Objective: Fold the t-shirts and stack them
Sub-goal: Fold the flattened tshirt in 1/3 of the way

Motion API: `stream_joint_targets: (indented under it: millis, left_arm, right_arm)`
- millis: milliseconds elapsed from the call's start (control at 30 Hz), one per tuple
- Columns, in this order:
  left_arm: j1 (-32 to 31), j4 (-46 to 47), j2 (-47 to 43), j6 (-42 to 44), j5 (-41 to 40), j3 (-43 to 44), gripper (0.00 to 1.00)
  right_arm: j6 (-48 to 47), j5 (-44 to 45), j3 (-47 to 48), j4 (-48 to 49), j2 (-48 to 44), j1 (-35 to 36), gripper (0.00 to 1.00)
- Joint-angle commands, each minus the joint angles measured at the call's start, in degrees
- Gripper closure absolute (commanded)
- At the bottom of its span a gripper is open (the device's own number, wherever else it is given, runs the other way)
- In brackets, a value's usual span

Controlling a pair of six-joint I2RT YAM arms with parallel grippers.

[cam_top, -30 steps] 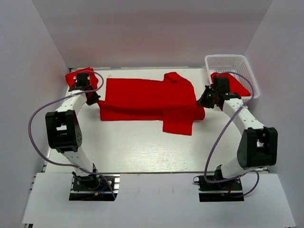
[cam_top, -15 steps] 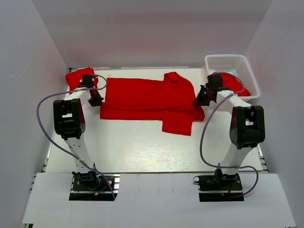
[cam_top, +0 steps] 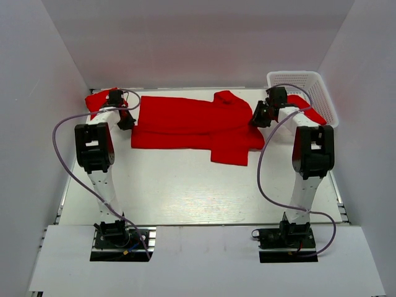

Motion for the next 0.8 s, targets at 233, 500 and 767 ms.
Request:
stream_joint_targets:
  millis: [233,500,767]
  left_arm:
    - [0.34,-2.03,1.05,3.04,0.15,6.16,0.37]
    - [-0.18,-5.91,-8.35,8.76,0.15,6.62,0.00]
    - [-0.71,-5.91,-22.15,10.86,5.06,-8.84,0.00]
  right_arm:
    - [-4.63,-0.64,7.28,-3.90,0.23,-0.97,0.16]
    - [-7.80,-3.45,2.23,-8.56,-11.36,-0.18,0.12]
    - [-5.78,-4.07,-21.69,-7.33,-27.52,3.07,0.14]
